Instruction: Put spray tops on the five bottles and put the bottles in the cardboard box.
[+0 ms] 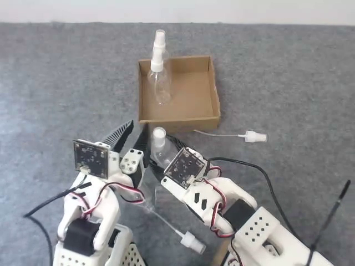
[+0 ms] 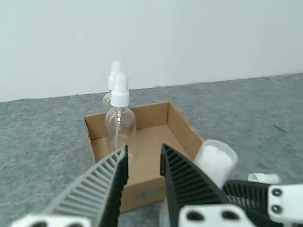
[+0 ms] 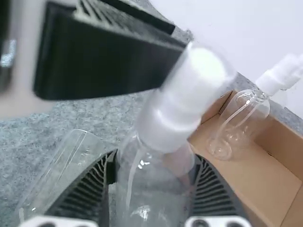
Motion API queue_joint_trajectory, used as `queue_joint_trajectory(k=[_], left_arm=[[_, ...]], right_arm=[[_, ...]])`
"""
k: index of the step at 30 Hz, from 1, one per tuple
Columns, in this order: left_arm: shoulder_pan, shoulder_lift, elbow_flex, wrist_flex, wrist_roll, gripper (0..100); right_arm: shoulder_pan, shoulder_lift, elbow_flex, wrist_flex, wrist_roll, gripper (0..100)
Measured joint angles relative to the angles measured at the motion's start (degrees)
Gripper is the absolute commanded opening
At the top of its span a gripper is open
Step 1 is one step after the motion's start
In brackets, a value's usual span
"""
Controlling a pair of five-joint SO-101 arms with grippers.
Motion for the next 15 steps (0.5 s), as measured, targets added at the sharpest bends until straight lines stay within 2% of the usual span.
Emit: queue_joint_trajectory(k=[9, 15], left_arm=[[2.2, 0.0, -0.1, 0.8, -1.8, 11], [-1.4, 0.0, 0.2, 1.3, -0.9, 11]], right_arm=[[1.1, 0.0, 0.0, 0.0, -0.1, 3.0], [1.1, 0.0, -0.1, 0.0, -0.2, 3.0]])
